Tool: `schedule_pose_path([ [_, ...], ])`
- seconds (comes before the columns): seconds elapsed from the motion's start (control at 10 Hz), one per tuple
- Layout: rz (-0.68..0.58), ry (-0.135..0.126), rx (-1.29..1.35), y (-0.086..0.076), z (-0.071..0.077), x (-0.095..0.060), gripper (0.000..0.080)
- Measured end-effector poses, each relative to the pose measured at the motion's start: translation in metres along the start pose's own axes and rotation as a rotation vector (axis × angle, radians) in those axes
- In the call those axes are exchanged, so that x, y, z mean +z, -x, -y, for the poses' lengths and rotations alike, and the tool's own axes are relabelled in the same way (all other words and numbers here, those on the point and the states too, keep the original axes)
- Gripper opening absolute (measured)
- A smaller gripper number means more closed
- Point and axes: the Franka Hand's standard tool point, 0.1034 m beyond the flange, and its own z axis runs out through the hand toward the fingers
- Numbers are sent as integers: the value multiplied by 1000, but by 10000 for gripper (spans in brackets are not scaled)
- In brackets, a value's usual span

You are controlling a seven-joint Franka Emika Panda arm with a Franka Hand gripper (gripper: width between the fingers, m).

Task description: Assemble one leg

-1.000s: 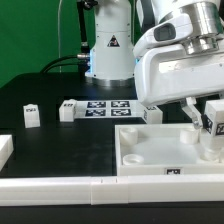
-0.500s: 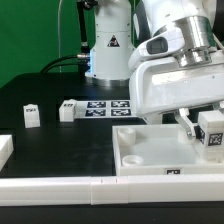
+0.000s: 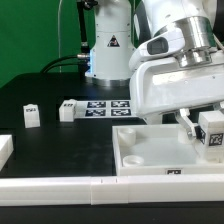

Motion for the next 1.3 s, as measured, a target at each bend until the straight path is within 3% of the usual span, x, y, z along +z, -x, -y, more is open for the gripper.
schedule_pose_path([
  [0.2,1,0,0,0,0,0,582],
  [0.3,1,0,0,0,0,0,629],
  [0.9,26,-7,-1,3,1,2,649],
  [1.1,52,-9,0,-4,-1,-3,649],
  [1.3,250,-43,26,-8,8,-10,649],
])
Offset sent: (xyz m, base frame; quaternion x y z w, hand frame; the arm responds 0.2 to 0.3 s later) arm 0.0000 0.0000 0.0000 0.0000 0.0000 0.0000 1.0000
